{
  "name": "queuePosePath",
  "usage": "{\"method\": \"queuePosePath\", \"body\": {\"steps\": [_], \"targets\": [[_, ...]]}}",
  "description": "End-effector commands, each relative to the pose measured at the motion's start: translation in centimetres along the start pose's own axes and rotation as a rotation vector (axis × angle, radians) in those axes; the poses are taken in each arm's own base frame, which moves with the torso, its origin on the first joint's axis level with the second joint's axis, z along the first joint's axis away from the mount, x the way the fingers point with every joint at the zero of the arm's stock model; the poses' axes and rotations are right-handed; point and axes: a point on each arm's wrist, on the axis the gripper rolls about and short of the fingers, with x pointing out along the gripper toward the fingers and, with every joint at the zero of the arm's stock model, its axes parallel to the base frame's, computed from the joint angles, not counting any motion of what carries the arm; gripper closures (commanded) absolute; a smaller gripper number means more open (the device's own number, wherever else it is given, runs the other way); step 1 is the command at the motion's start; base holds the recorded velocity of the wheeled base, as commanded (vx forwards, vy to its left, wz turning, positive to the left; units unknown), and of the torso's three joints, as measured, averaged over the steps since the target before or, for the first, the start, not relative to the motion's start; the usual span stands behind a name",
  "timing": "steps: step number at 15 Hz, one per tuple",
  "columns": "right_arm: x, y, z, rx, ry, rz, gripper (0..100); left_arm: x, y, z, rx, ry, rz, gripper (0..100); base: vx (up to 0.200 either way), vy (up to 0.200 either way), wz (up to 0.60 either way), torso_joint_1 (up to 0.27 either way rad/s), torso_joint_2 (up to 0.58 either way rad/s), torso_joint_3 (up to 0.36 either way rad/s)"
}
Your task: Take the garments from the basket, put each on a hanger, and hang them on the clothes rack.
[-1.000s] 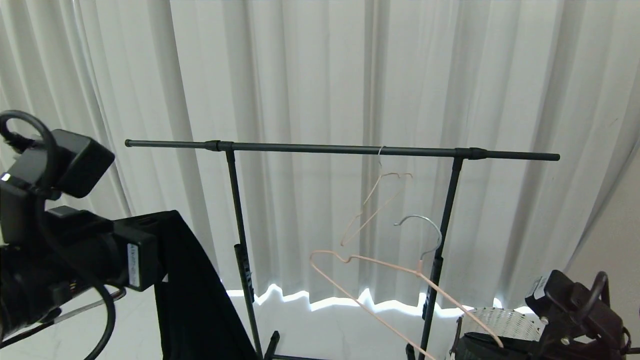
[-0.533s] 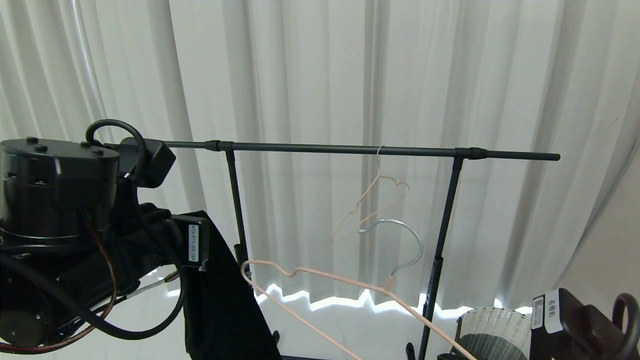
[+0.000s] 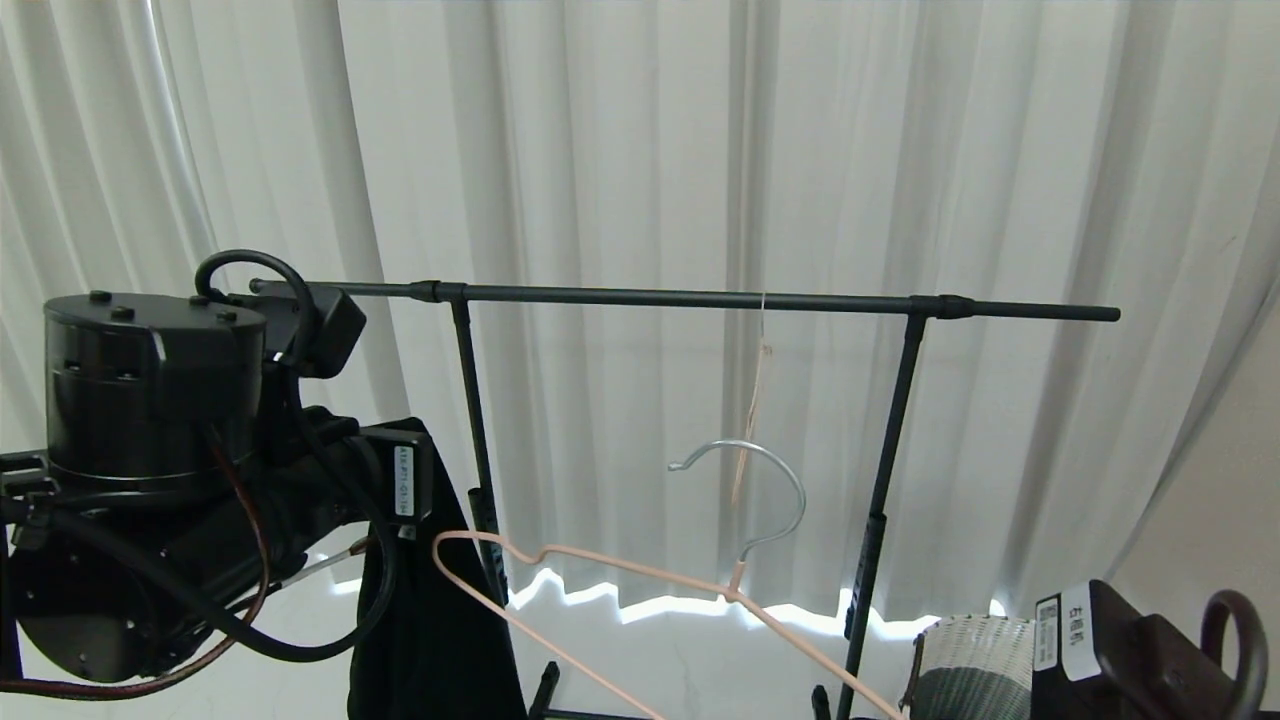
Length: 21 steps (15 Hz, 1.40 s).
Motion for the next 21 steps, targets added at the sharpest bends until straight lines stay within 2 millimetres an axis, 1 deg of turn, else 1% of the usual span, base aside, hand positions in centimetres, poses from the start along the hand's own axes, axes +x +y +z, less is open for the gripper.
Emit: {"method": "queuePosePath", "body": {"steps": [1, 3, 6, 8, 11, 13, 16, 21], "targets": [[0.1, 0.3, 0.0, -0.001, 0.001, 0.012, 100, 0.4, -0.1, -1.0, 0.033, 0.022, 0.004, 100, 0.000, 0.000, 0.00, 0.000, 0.00, 0.000], [-0.1, 0.6, 0.3, 0.002, -0.010, 0.031, 100, 0.5, 0.0, -1.0, 0.044, 0.015, 0.006, 100, 0.000, 0.000, 0.00, 0.000, 0.00, 0.000], [0.0, 1.0, 0.1, 0.002, 0.001, 0.046, 100, 0.7, 0.5, -0.8, 0.029, 0.010, 0.031, 100, 0.000, 0.000, 0.00, 0.000, 0.00, 0.000], [1.0, 0.9, -0.4, 0.008, 0.039, 0.023, 100, 0.2, 0.6, -0.7, 0.030, -0.005, 0.025, 100, 0.000, 0.000, 0.00, 0.000, 0.00, 0.000], [2.7, 0.9, 0.4, 0.025, 0.041, 0.004, 100, -0.3, 0.8, -0.6, 0.024, -0.016, 0.026, 100, 0.000, 0.000, 0.00, 0.000, 0.00, 0.000], [3.3, 0.5, 0.8, 0.031, 0.036, -0.023, 100, -0.4, 0.8, -0.6, 0.024, -0.017, 0.025, 100, 0.000, 0.000, 0.00, 0.000, 0.00, 0.000], [3.4, -0.3, 1.5, 0.045, 0.012, -0.060, 100, -0.4, 0.9, -0.6, 0.022, -0.019, 0.026, 100, 0.000, 0.000, 0.00, 0.000, 0.00, 0.000], [2.7, -0.4, 1.8, 0.032, -0.014, -0.064, 100, -0.3, 1.1, -0.6, 0.020, -0.017, 0.059, 100, 0.000, 0.000, 0.00, 0.000, 0.00, 0.000]]}}
